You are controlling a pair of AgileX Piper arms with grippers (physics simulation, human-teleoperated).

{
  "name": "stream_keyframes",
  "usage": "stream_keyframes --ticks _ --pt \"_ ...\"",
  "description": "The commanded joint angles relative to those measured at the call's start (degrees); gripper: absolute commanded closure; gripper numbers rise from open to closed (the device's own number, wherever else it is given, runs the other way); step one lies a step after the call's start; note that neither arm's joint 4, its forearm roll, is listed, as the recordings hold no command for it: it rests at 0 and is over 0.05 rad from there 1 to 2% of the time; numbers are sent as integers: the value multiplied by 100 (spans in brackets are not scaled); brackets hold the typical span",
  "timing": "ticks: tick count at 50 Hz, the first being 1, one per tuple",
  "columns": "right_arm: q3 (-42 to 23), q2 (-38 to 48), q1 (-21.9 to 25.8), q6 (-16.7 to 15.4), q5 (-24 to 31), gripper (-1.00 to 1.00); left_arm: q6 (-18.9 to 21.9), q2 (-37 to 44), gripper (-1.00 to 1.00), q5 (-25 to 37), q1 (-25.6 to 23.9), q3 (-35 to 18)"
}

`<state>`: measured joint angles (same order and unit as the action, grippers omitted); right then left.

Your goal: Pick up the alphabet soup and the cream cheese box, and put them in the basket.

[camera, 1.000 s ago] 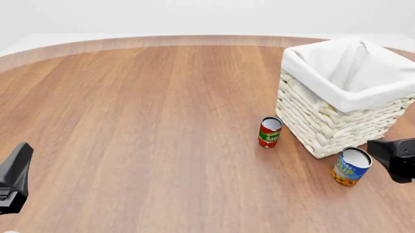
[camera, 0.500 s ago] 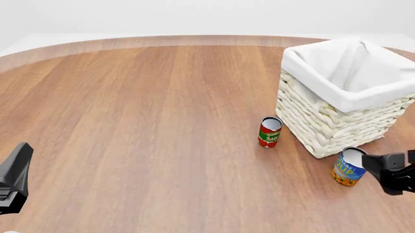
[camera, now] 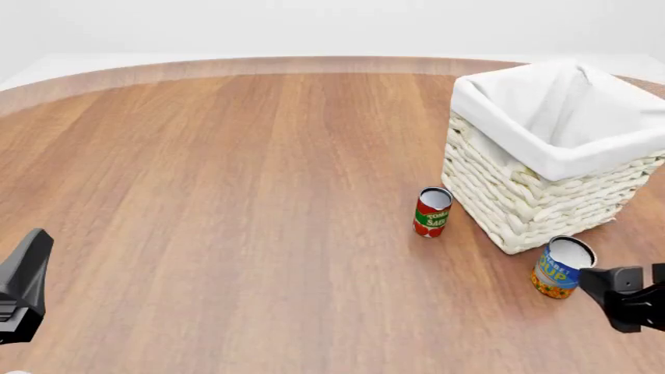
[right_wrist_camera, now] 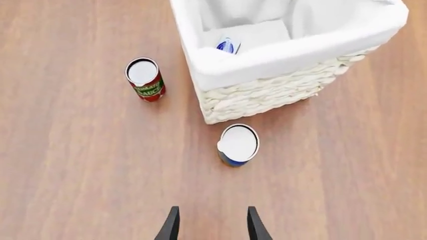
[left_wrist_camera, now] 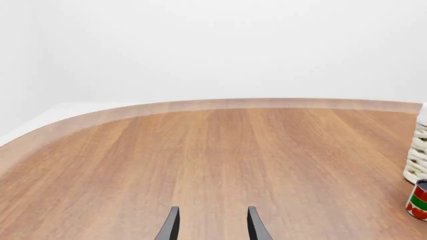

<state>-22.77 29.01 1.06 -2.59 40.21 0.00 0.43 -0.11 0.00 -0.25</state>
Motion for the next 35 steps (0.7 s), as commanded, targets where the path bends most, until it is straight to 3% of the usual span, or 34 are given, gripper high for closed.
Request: stream_keyframes --ticks 1,15,35 --pt "262 -142 -16 82 7 -100 0 0 -100 0 0 0" --pt "592 -215 83 242 -167 -100 0 0 -100 0 0 0" --pt "561 -182 43 181 -199 -100 0 0 -100 0 0 0"
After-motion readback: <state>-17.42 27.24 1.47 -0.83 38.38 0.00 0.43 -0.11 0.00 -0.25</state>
